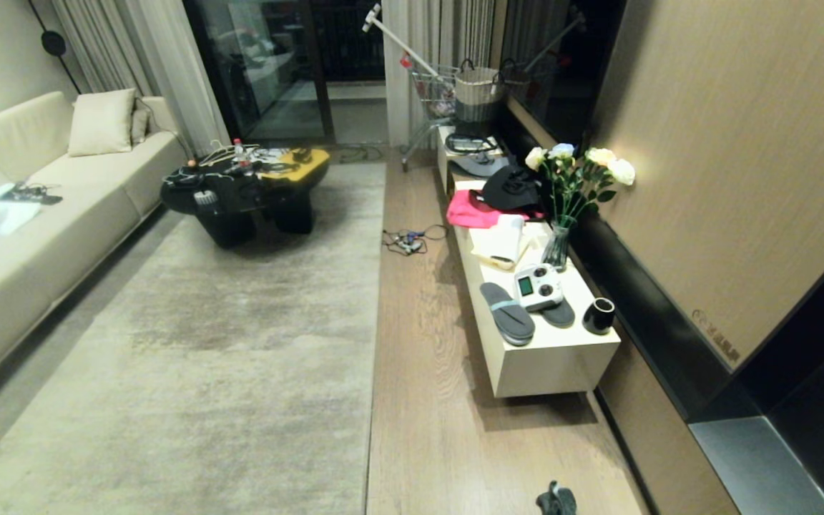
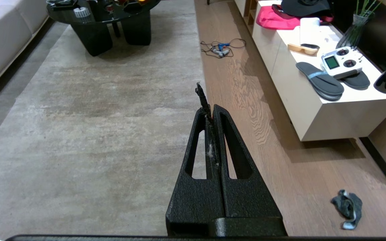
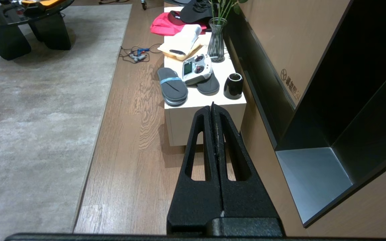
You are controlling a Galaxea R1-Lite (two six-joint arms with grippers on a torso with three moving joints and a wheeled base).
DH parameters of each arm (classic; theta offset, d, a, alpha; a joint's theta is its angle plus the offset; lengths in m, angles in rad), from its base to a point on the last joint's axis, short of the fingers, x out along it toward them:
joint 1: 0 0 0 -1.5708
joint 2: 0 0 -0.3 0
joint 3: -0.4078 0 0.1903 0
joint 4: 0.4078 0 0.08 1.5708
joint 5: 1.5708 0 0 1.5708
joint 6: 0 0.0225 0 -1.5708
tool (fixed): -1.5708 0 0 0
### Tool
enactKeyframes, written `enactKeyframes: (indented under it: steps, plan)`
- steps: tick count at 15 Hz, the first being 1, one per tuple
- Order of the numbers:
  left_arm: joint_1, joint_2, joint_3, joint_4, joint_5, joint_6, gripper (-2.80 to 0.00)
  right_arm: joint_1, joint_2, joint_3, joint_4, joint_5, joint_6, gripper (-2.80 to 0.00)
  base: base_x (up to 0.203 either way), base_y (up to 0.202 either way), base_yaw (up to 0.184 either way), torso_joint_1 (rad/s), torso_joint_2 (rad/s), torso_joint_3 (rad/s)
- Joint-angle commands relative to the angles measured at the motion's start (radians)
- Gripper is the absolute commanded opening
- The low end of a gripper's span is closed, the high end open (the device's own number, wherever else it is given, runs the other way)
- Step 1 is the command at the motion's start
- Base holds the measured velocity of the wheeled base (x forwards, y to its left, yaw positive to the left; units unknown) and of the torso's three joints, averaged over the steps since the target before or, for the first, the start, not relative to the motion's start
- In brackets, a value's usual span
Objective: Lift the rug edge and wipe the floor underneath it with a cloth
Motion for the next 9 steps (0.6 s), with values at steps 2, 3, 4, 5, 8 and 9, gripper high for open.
enactKeyframes:
  steps: [2, 3, 4, 5, 8, 9]
  plan:
    - [0.0, 0.0, 0.0, 0.0, 0.0, 0.0, -2.8, 0.0, 0.002, 0.0, -0.001, 0.0, 0.001, -2.8, 0.0, 0.0, 0.0, 0.0, 0.0, 0.0]
    - [0.0, 0.0, 0.0, 0.0, 0.0, 0.0, -2.8, 0.0, 0.002, 0.0, -0.001, 0.0, -0.001, -2.8, 0.0, 0.0, 0.0, 0.0, 0.0, 0.0]
    - [0.0, 0.0, 0.0, 0.0, 0.0, 0.0, -2.8, 0.0, 0.002, 0.0, -0.001, 0.0, 0.001, -2.8, 0.0, 0.0, 0.0, 0.0, 0.0, 0.0]
    - [0.0, 0.0, 0.0, 0.0, 0.0, 0.0, -2.8, 0.0, 0.002, 0.0, -0.001, 0.0, 0.001, -2.8, 0.0, 0.0, 0.0, 0.0, 0.0, 0.0]
    - [0.0, 0.0, 0.0, 0.0, 0.0, 0.0, -2.8, 0.0, 0.002, 0.0, -0.001, 0.0, 0.001, -2.8, 0.0, 0.0, 0.0, 0.0, 0.0, 0.0]
    - [0.0, 0.0, 0.0, 0.0, 0.0, 0.0, -2.8, 0.0, 0.002, 0.0, -0.001, 0.0, 0.002, -2.8, 0.0, 0.0, 0.0, 0.0, 0.0, 0.0]
